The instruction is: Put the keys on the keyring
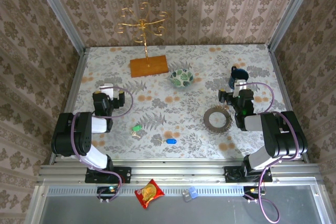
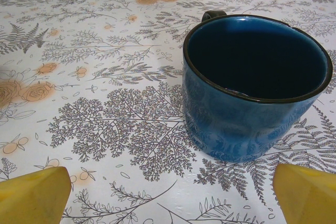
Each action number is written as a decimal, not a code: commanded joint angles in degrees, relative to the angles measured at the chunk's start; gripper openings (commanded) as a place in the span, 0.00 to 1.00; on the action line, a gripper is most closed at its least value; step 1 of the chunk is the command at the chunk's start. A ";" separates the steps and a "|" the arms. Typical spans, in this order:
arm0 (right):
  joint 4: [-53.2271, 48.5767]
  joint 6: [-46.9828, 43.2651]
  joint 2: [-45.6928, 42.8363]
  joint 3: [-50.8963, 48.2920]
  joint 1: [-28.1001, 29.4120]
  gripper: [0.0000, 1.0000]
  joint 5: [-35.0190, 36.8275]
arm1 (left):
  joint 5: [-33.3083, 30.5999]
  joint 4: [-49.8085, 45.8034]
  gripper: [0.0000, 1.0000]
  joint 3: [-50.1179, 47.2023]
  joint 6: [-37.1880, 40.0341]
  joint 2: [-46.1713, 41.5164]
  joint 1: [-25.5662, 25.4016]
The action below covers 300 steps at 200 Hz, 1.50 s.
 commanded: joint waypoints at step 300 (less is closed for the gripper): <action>-92.19 46.40 -16.21 21.83 33.19 0.42 5.49 | -6.15 -36.50 0.90 7.97 -30.35 -21.20 -39.93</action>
